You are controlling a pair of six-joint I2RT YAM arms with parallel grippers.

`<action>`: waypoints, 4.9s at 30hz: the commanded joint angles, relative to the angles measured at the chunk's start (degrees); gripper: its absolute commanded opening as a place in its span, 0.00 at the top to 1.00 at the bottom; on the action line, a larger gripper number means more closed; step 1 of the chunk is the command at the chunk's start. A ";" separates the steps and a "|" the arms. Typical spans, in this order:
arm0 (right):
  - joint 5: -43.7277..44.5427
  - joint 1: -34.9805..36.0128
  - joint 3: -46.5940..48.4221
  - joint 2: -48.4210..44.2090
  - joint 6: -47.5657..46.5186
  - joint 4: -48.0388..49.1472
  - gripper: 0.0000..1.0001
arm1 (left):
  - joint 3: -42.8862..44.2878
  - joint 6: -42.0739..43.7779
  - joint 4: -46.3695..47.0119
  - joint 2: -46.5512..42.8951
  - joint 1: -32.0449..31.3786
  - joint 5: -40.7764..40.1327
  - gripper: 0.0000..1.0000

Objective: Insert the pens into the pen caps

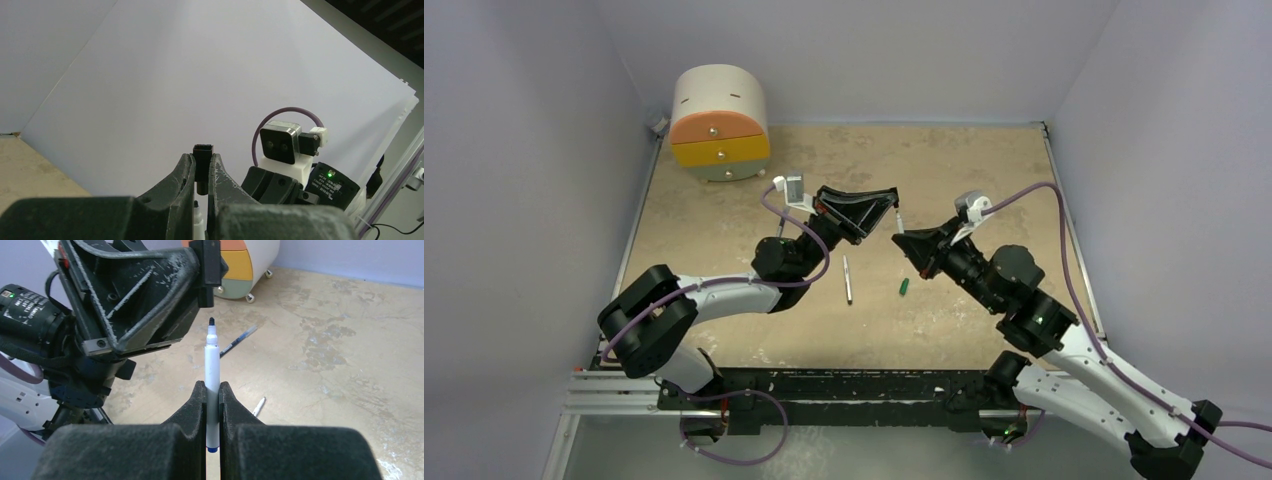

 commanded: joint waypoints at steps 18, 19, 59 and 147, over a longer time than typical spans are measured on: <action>1.24 -0.14 3.95 -0.64 -1.72 0.25 1.00 | 1.89 -1.67 6.09 -0.41 0.09 0.26 1.00; 1.19 -0.20 3.83 -0.64 -1.63 0.29 1.00 | 2.04 -1.62 6.02 -0.39 0.11 0.35 1.00; 2.81 -0.21 4.13 -0.21 -2.47 0.28 1.00 | 1.82 -1.70 4.90 -0.11 0.10 1.24 1.00; 8.13 -0.22 17.78 2.35 -14.00 -1.43 1.00 | 1.28 6.62 -10.06 5.66 -11.86 11.75 1.00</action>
